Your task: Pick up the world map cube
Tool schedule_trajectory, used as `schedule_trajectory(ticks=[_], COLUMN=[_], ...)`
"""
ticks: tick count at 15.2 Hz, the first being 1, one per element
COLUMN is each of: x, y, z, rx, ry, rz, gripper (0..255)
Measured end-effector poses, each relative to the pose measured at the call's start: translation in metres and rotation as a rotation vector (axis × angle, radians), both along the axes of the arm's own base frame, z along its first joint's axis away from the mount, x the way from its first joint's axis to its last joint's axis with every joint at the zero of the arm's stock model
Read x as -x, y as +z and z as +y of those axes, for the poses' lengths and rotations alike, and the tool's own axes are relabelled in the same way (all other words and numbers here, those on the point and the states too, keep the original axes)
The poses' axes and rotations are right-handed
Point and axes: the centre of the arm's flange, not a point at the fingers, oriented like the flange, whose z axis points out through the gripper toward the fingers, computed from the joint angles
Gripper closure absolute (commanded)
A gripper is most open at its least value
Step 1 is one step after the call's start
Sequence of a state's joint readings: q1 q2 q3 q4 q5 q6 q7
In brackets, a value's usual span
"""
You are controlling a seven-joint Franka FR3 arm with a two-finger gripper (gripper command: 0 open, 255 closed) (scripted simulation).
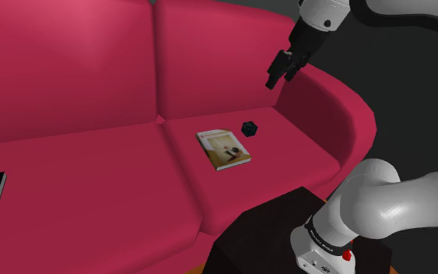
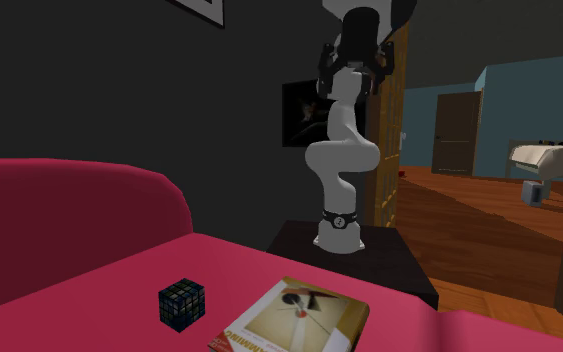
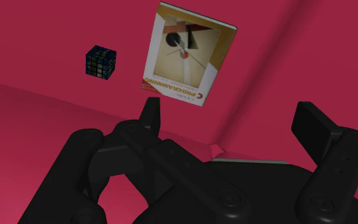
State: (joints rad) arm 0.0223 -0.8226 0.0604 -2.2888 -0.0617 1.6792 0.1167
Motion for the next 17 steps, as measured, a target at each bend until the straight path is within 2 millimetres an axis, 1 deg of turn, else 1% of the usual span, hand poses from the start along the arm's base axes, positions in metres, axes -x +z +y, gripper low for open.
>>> schedule_trajectory(ticks=[1, 3, 4, 5, 7, 9, 11, 12, 13, 14, 17], x=[0.0, -0.007, -0.012, -0.021, -0.03, -0.041, -0.055, -0.061, -0.064, -0.071, -0.092], y=[0.0, -0.01, -0.017, -0.027, -0.044, -0.058, -0.076, -0.086, -0.094, -0.103, -0.132], z=[0.0, -0.009, -0.017, -0.028, -0.043, -0.063, -0.081, -0.085, -0.093, -0.104, -0.126], rx=[0.0, -0.003, -0.005, -0.007, -0.011, -0.015, -0.019, -0.021, -0.024, -0.026, -0.032], ry=[0.0, 0.001, 0.002, 0.002, 0.004, 0.006, 0.008, 0.009, 0.01, 0.01, 0.014], rz=[0.0, 0.005, 0.009, 0.014, 0.023, 0.03, 0.039, 0.043, 0.047, 0.051, 0.064], gripper=[0, 0, 0, 0, 0, 0, 0, 0, 0, 0, 0])
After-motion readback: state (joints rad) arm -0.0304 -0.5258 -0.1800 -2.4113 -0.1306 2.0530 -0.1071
